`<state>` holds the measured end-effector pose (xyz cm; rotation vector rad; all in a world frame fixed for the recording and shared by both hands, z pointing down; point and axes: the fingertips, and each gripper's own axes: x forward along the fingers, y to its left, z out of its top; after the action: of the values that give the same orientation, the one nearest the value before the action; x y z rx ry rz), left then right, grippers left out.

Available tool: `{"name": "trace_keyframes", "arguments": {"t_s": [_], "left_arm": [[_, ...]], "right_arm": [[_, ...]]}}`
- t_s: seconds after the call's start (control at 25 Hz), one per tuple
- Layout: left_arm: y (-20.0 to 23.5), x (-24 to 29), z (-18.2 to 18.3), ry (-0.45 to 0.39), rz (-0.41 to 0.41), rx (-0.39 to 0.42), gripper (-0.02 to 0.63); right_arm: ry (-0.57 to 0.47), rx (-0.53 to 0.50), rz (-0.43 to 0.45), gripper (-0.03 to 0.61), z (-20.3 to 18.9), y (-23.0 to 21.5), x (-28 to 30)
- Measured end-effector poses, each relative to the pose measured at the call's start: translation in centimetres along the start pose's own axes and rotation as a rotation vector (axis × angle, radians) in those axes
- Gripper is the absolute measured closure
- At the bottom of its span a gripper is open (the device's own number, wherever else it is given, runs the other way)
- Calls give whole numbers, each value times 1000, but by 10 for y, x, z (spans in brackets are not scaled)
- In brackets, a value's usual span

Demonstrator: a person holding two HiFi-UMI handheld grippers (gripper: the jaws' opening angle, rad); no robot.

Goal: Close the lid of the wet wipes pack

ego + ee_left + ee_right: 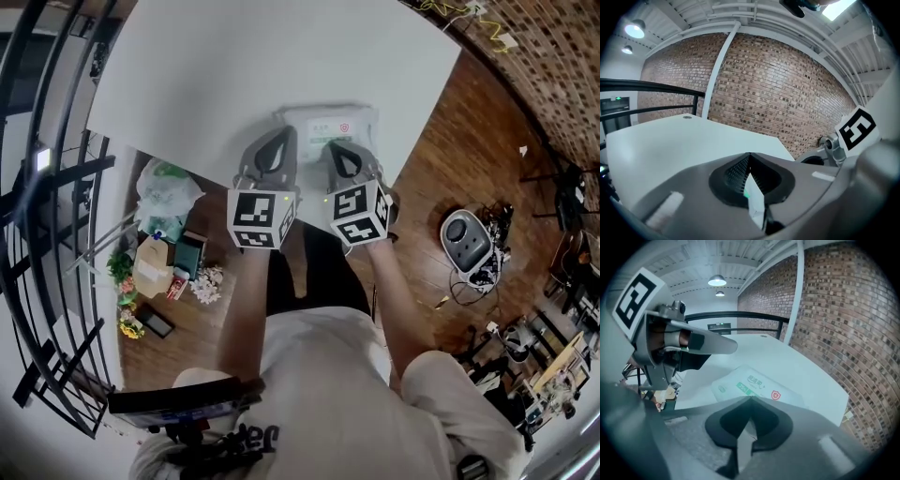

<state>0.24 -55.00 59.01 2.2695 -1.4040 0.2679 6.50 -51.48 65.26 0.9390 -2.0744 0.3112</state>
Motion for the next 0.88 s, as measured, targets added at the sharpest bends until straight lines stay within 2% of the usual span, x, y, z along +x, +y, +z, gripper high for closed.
{"name": "trace_keyframes", "arguments": {"t_s": [0.12,0.24,0.44,0.64,0.88], "left_arm": [[-4,-14,15,-22,-14,25,597],[-6,-35,32,-51,-26,47,597],[-23,-78,64,-129,-88,87,597],[-47,-144,83,-189,-185,147,597],[-80,-202,111,-268,-252,189,597]], "right_arm": [[-36,30,2,594,0,-1,-6],[-78,68,-6,594,18,-3,-25],[-299,141,-101,594,74,1,-90],[-472,200,-216,594,100,43,-165],[-601,229,-313,594,111,84,-236]]}}
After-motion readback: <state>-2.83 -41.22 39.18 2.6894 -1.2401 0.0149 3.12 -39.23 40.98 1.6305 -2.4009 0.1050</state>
